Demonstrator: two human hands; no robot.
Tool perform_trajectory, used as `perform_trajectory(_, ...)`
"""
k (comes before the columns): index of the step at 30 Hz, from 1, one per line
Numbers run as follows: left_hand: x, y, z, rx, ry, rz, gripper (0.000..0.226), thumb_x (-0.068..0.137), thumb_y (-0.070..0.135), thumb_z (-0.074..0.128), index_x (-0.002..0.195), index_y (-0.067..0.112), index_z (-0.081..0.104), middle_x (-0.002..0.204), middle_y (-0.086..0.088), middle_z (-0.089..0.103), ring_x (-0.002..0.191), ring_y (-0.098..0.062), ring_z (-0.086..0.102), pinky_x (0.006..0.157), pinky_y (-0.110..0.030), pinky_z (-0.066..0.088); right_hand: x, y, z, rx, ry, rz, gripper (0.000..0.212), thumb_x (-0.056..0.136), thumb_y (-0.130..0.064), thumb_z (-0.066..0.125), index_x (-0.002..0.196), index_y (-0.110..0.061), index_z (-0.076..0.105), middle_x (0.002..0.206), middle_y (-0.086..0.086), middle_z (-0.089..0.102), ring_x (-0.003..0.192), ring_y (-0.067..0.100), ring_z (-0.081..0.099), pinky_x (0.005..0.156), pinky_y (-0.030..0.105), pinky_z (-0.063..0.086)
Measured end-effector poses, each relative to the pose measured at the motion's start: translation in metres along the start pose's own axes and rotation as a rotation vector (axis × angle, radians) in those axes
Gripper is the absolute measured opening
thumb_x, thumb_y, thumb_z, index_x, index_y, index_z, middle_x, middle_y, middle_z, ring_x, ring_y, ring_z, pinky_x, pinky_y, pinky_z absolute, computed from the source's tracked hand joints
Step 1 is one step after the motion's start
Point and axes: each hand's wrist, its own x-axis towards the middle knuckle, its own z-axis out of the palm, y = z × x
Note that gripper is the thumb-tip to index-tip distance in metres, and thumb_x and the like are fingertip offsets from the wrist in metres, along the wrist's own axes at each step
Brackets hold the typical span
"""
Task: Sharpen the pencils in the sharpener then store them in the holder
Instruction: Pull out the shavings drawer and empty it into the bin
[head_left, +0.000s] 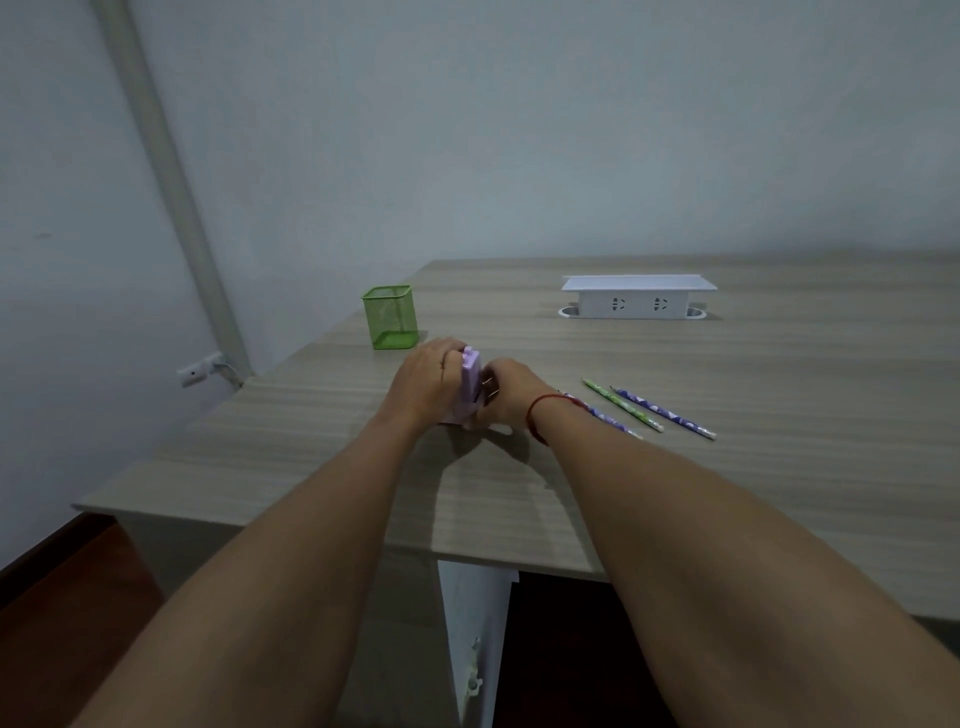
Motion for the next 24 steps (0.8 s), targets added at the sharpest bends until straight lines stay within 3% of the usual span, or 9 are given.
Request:
perform_trajectory(5, 0.001, -0.002, 0.002, 0.008, -0.017, -0.008, 0.055, 0.083, 0.026, 0.020, 0.108, 0.002, 0.063, 0.111, -0.018, 0.065, 0.088, -0.019, 0.051, 0.075, -0.026, 0.036, -0.006, 0.006, -0.015, -0.054, -0.042, 0.035, 0.063, 0.071, -0.017, 0.083, 0.127, -0.010, 0.054, 0.122, 0.008, 0.059, 0.101, 0.024, 0.056, 0.086, 0.032, 0.047)
perform_trajectory(9, 0.002, -0.001, -0.002, 0.041, -0.049, 0.008, 0.059, 0.083, 0.027, 0.019, 0.115, 0.003, 0.063, 0.117, -0.016, 0.064, 0.090, -0.021, 0.052, 0.074, -0.024, 0.034, -0.007, 0.006, -0.022, -0.099, -0.060, 0.050, 0.060, 0.074, -0.018, 0.081, 0.128, -0.008, 0.057, 0.122, 0.010, 0.063, 0.101, 0.025, 0.058, 0.086, 0.031, 0.047)
perform_trajectory(13, 0.005, -0.007, -0.002, 0.033, -0.045, 0.005, 0.046, 0.093, 0.023, 0.027, 0.118, 0.007, 0.063, 0.118, -0.016, 0.064, 0.085, -0.021, 0.053, 0.069, -0.027, 0.040, -0.015, 0.007, -0.033, -0.131, -0.057, 0.091, 0.060, 0.074, -0.017, 0.081, 0.129, -0.007, 0.058, 0.124, 0.010, 0.062, 0.107, 0.025, 0.059, 0.091, 0.031, 0.048)
perform_trajectory(17, 0.007, -0.006, -0.006, 0.006, -0.044, -0.039, 0.038, 0.098, 0.015, 0.032, 0.120, 0.007, 0.062, 0.122, -0.015, 0.063, 0.103, -0.031, 0.059, 0.077, -0.032, 0.045, -0.023, 0.009, -0.049, -0.150, -0.026, 0.093, 0.053, 0.077, -0.017, 0.079, 0.126, -0.005, 0.060, 0.123, 0.010, 0.064, 0.110, 0.026, 0.060, 0.088, 0.030, 0.048)
perform_trajectory(21, 0.002, 0.008, -0.014, 0.000, -0.050, -0.050, 0.048, 0.093, 0.023, 0.028, 0.126, 0.004, 0.057, 0.140, -0.013, 0.052, 0.138, -0.026, 0.038, 0.104, -0.036, 0.039, -0.032, 0.004, -0.069, -0.158, 0.034, 0.089, 0.057, 0.077, -0.021, 0.079, 0.127, -0.003, 0.059, 0.122, 0.011, 0.065, 0.106, 0.027, 0.065, 0.090, 0.033, 0.053)
perform_trajectory(24, 0.000, 0.020, -0.023, 0.010, 0.022, -0.039, 0.041, 0.096, 0.018, 0.034, 0.131, 0.007, 0.053, 0.144, -0.012, 0.047, 0.141, -0.023, 0.033, 0.111, -0.039, 0.032, -0.039, -0.005, -0.084, -0.053, 0.045, 0.098, 0.064, 0.079, -0.014, 0.078, 0.135, -0.002, 0.049, 0.130, 0.015, 0.058, 0.102, 0.031, 0.068, 0.090, 0.041, 0.057)
